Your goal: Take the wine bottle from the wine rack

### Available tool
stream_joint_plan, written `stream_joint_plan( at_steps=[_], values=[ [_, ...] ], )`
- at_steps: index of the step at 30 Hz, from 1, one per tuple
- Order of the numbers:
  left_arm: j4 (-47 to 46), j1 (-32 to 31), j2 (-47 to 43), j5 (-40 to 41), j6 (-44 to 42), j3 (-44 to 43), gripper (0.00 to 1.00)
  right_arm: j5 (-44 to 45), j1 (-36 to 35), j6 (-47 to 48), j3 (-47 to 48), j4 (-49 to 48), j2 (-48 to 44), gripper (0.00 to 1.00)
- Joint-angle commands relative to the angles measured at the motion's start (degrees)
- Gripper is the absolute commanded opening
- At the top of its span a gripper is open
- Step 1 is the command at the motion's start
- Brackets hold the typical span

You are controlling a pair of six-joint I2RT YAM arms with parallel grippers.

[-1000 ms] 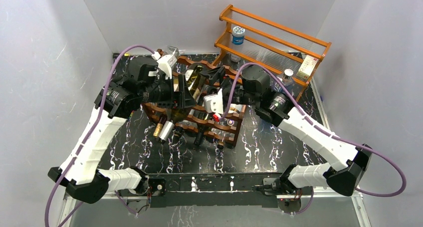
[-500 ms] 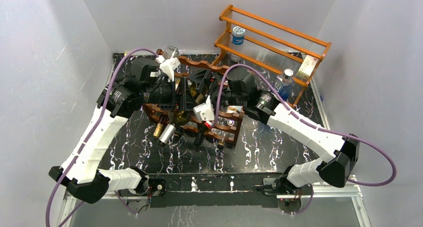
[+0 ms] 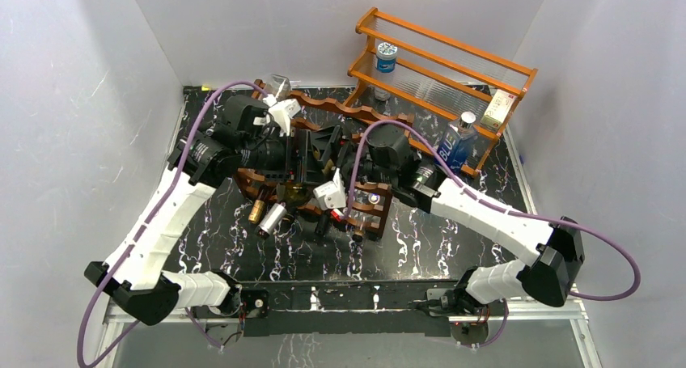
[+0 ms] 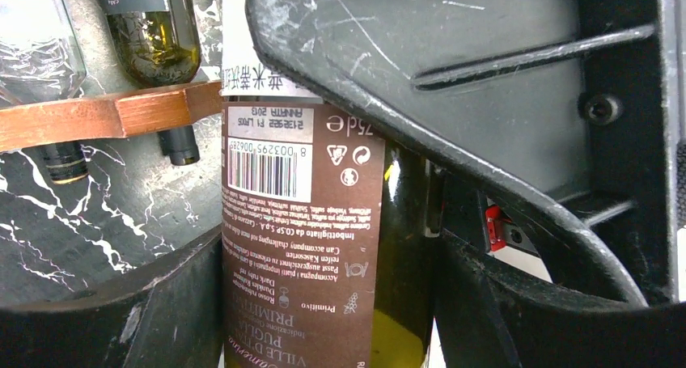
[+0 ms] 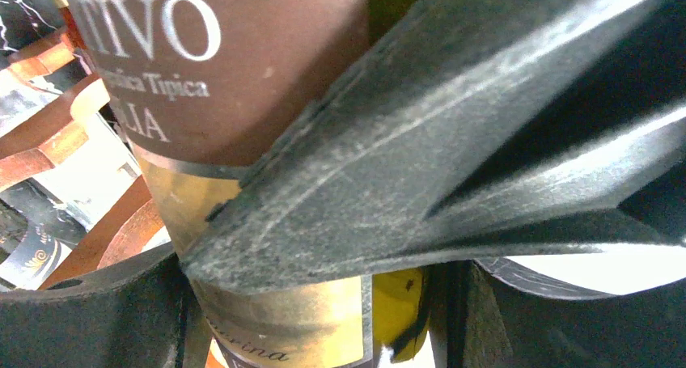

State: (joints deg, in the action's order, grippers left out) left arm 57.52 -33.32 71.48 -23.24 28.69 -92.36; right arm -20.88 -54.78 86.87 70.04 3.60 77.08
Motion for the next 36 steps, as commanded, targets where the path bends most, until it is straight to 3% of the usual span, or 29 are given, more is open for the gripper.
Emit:
stream_joint_plan(
  at_steps=[1, 8, 13, 19, 20, 23, 30, 36],
  values=[
    [-6.6, 0.3, -1.3, -0.9, 1.3, -2.6, 0.37, 0.5, -0.4, 0.2, -4.1, -10.3, -3.4, 0.47],
    [-8.4, 0.3, -2.7, 2.1, 0.8, -5.2, 0.81, 1.5, 1.4, -8.5, -7.2, -19.3, -4.3, 0.26],
    [-8.1, 0.4, -2.4, 4.0, -0.3, -8.4, 0.98, 2.6, 2.7, -13.6, -9.7, -24.4, -5.5, 0.15],
    [-10.7, 0.3, -6.7, 12.9, -1.7, -11.7, 0.98, 7.7, 3.3, -22.5, -10.3, -28.7, -5.9, 0.11],
    [-19.6, 0.4, -14.0, 20.9, -2.8, -6.3, 0.98, 14.6, 3.4, -32.4, -9.0, -30.5, -5.2, 0.1],
    [-24.9, 0.3, -17.5, 26.6, -3.5, -3.2, 0.98, 19.1, 3.5, -39.6, -8.9, -33.2, -4.7, 0.08],
    [-31.3, 0.3, -20.9, 28.4, -1.3, 3.2, 0.98, 24.7, 3.5, -52.5, -6.5, -34.8, -4.0, 0.03],
    [-34.8, 0.3, -18.8, 31.3, 4.6, 6.8, 0.98, 24.7, 3.5, -57.0, -5.8, -36.1, -3.7, 0.03]
  ],
)
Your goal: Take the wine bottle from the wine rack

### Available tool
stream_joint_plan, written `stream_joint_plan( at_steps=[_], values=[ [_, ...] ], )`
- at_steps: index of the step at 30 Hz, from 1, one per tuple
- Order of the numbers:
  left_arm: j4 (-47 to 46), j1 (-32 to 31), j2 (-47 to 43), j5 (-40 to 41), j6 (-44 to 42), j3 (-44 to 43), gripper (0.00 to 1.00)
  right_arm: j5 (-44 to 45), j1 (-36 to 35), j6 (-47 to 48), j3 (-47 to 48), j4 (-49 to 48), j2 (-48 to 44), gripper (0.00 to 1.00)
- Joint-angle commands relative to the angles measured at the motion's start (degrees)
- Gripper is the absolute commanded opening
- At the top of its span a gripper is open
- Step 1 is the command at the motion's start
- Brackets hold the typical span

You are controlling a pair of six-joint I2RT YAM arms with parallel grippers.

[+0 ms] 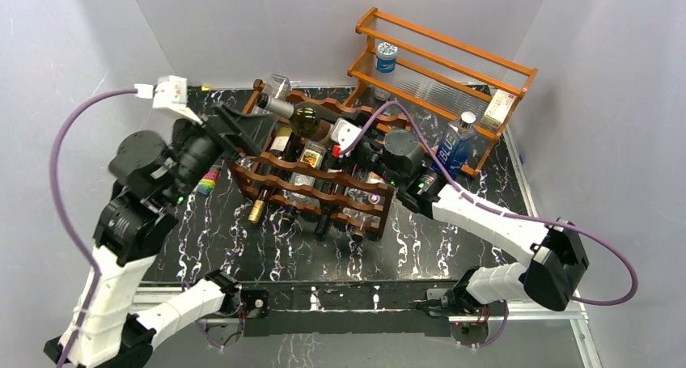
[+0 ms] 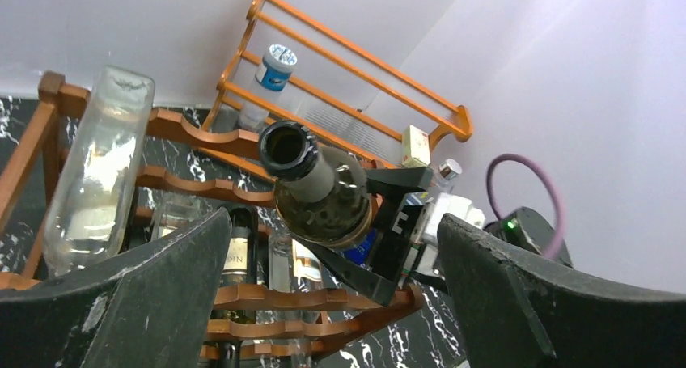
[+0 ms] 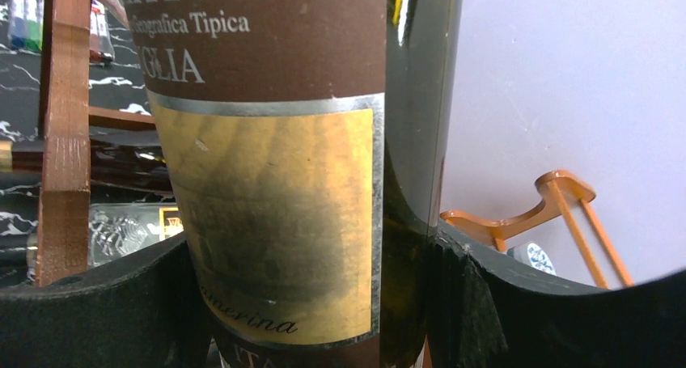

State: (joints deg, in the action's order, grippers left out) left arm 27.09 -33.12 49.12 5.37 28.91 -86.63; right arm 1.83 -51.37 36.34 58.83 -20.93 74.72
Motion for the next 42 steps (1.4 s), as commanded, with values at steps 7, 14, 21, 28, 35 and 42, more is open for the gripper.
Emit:
stream_joint_plan(
  at_steps=[7, 14, 21, 28, 35, 42],
  values=[
    [-8.6, 0.2, 11.9, -3.0, 6.8, -1.4, 0.77, 1.6, 0.2, -7.7, 5.3, -12.2, -1.3, 0.03],
    [-10.7, 0.1, 16.3, -2.0, 6.7, -3.4, 0.48, 1.5, 0.1, -8.4, 4.7, -13.3, -1.2, 0.03],
    [-8.9, 0.1, 20.6, 2.4, 2.8, -9.9, 0.0, 3.6, 0.2, -8.8, 4.7, -13.3, -1.6, 0.34],
    [-7.2, 2.1, 28.7, 6.7, -1.8, -25.7, 0.0, 6.0, 0.2, -8.9, 9.3, -7.8, -1.2, 0.98],
    [-2.0, 13.1, 45.0, 2.0, -4.5, -51.7, 0.0, 5.7, 0.1, -7.4, 9.1, -3.2, -5.4, 0.98],
    [-8.7, 26.9, 49.2, -1.7, -6.3, -56.0, 0.0, 4.4, 0.1, -6.6, 6.0, 1.7, -10.0, 0.98]
  ],
)
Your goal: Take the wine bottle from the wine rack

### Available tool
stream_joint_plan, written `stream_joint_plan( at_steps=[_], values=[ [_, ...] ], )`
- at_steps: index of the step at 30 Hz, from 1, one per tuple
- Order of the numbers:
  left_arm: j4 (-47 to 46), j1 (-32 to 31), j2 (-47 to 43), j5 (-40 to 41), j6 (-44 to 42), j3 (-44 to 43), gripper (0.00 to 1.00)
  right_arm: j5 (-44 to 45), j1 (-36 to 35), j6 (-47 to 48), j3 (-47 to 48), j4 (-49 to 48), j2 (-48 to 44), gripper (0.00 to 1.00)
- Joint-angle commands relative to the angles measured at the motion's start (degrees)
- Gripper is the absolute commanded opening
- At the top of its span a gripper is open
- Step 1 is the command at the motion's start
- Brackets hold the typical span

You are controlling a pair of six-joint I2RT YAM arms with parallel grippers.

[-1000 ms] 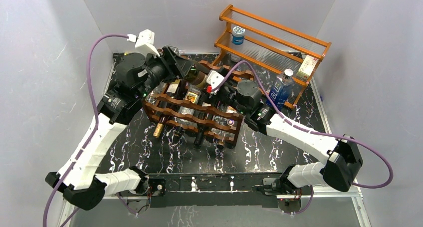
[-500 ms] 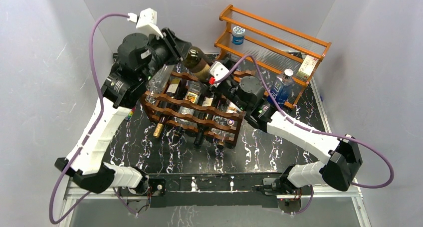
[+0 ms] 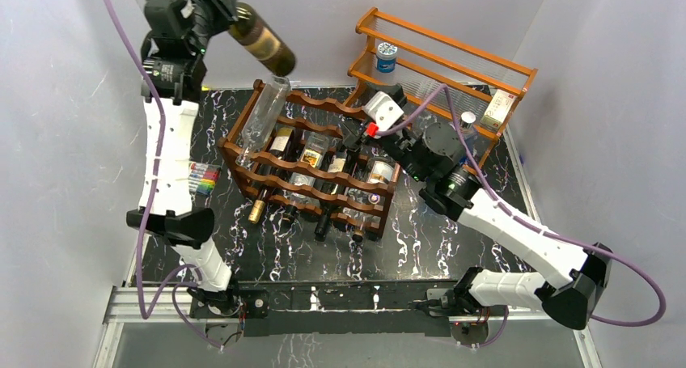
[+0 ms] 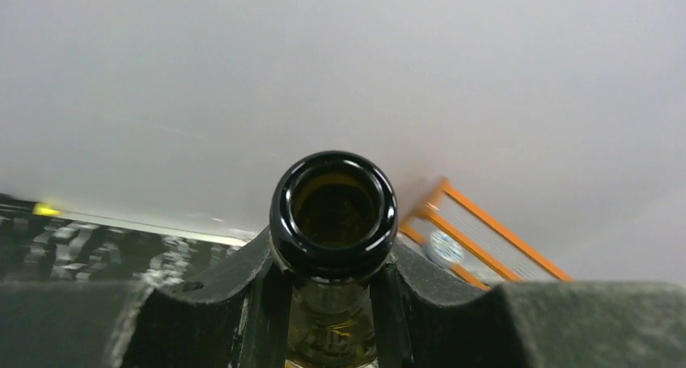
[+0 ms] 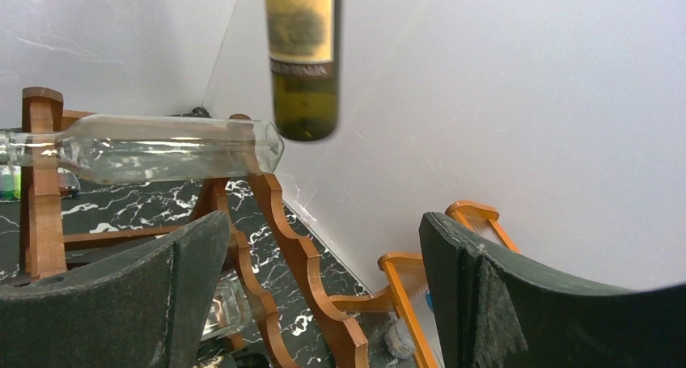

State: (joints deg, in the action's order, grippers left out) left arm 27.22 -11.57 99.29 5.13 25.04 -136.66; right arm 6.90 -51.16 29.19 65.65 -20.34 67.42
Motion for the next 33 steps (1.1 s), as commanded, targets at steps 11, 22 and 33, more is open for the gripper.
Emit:
stream_joint_plan(
  at_steps=[11, 22, 33],
  values=[
    [-11.4, 25.8, 5.2, -12.6, 1.3, -3.5, 0.0, -7.2, -0.1, -3.3, -2.6, 4.3, -1.5, 0.98],
    [-26.9, 27.1, 1.5, -22.5, -11.7, 25.1, 0.0, -4.4, -0.1, -21.3, 0.7, 1.8, 2.1, 0.98],
    [-34.7, 24.5, -0.5, -27.9, -26.4, 39.8, 0.0, 3.1, 0.0, -29.9, 16.8, 19.9, 11.1, 0.98]
  ],
)
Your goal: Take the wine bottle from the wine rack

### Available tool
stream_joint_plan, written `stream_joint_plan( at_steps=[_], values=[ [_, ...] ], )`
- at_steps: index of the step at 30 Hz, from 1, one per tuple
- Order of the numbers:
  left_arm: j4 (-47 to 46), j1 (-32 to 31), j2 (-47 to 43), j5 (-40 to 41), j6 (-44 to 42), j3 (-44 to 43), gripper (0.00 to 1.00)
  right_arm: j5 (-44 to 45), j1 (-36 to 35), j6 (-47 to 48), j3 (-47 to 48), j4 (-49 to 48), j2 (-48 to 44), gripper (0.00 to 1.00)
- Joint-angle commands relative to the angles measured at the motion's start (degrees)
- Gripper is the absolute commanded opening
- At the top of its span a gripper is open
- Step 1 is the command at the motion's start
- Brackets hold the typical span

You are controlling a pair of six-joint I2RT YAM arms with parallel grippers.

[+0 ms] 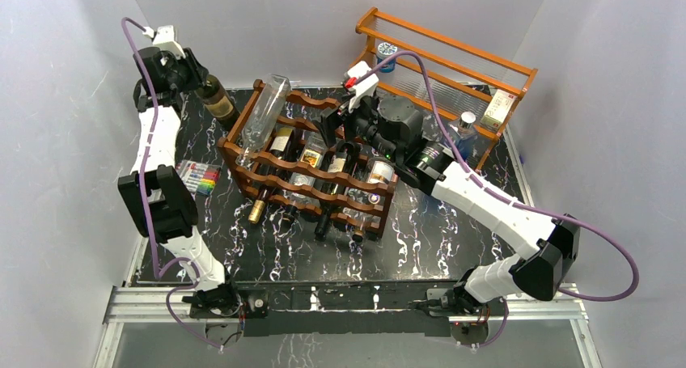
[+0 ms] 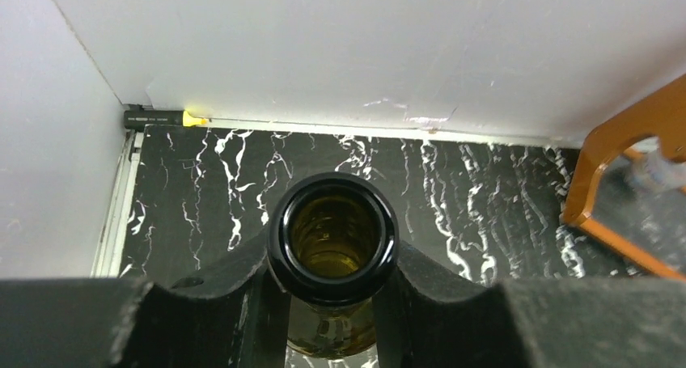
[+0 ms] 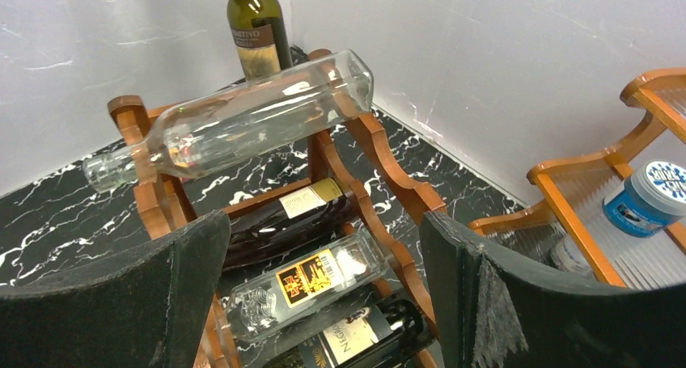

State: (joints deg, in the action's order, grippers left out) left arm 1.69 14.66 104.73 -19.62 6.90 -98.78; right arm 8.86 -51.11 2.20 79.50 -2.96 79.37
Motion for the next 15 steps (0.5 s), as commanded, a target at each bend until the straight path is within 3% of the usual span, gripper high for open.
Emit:
stream_joint_plan(
  at_steps=[1, 4, 15],
  values=[
    [-9.0, -2.7, -6.2, -2.4, -10.8, 2.8, 0.0, 0.3, 0.0, -2.6, 2.4, 1.3, -1.2, 0.98],
    [-9.6, -5.0, -7.5, 1.6, -15.8, 5.7, 0.0, -2.0, 0.0, -2.2, 1.5, -0.7, -2.0, 0.98],
    [-10.1, -5.1, -9.7, 1.1, -13.2, 11.3, 0.0, -8.0, 0.0, -2.4, 2.8, 0.9, -0.9, 0.98]
  ],
)
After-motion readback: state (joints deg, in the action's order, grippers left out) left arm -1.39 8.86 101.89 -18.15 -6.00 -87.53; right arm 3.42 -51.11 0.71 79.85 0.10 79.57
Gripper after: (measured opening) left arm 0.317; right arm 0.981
